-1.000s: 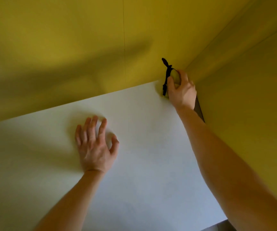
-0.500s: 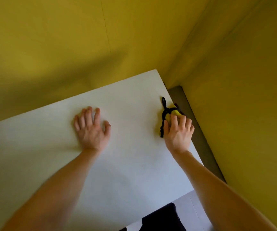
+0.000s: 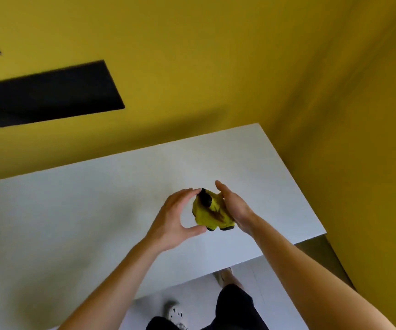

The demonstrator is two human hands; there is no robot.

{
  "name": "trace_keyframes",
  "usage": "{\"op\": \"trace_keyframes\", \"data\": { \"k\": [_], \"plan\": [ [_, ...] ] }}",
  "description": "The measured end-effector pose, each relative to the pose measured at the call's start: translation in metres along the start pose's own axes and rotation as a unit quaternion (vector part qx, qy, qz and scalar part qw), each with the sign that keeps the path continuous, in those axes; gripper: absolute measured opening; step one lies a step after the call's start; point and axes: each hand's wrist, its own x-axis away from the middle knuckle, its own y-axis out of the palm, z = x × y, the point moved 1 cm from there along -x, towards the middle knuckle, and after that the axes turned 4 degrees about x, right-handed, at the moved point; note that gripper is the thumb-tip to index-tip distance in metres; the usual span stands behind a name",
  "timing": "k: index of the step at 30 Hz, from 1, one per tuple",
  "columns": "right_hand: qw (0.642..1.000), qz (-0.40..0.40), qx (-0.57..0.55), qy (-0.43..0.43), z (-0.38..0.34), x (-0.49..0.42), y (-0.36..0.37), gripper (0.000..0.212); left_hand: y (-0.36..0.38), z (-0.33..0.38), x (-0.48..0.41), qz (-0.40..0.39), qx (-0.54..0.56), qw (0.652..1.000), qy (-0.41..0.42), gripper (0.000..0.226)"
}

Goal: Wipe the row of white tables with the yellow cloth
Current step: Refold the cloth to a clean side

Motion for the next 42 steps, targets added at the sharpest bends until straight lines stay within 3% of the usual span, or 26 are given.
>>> {"op": "trace_keyframes", "data": {
  "k": [3,6,8,11,13,19,23,29,32,34,37,39,42],
  "plan": [
    [0.995,-0.084,0.007,-0.043,-0.016,0.056,0.052,0.088,-0.025,-0.002,0.051,0.056,0.039,0.998,0.0,0.067],
    [0.981,-0.169,-0.003,-0.091,-0.022,0.103,0.086,0.06,-0.054,-0.004,0.091,0.148,0.113,0.982,-0.043,0.032],
    [0.969,-0.181,0.07,-0.152,-0.024,0.125,0.101,0.05,-0.071,-0.008,0.114,0.203,0.143,0.967,-0.061,0.025],
    [0.942,-0.065,0.208,-0.254,-0.032,0.136,0.121,0.054,-0.09,-0.012,0.14,0.224,0.141,0.963,-0.057,0.037],
    [0.937,-0.037,0.195,-0.286,-0.042,0.143,0.13,0.046,-0.099,-0.014,0.154,0.224,0.13,0.965,-0.051,0.04],
    [0.955,-0.102,0.172,-0.218,-0.078,0.147,0.14,0.031,-0.118,-0.021,0.169,0.214,0.058,0.974,-0.042,0.04],
    [0.939,-0.112,0.251,-0.207,-0.088,0.144,0.136,0.015,-0.121,-0.02,0.165,0.189,0.026,0.981,-0.034,0.039],
    [0.944,-0.002,0.234,-0.233,-0.098,0.145,0.125,0.012,-0.121,-0.022,0.161,0.17,-0.031,0.984,-0.051,0.044],
    [0.933,0.034,0.242,-0.265,-0.093,0.142,0.124,0.01,-0.119,-0.03,0.158,0.173,0.001,0.981,-0.085,0.044],
    [0.92,0.021,0.265,-0.288,-0.088,0.143,0.125,0.016,-0.119,-0.028,0.154,0.173,0.047,0.98,-0.084,0.032],
    [0.9,-0.081,0.313,-0.291,-0.089,0.147,0.126,0.056,-0.117,-0.015,0.148,0.153,0.074,0.984,-0.049,0.021],
    [0.879,-0.089,0.345,-0.316,-0.093,0.146,0.13,0.043,-0.123,-0.011,0.147,0.134,0.072,0.987,-0.049,0.022],
    [0.871,-0.074,0.339,-0.348,-0.091,0.144,0.137,0.023,-0.129,-0.027,0.158,0.049,0.08,0.987,-0.134,0.061]
  ]
}}
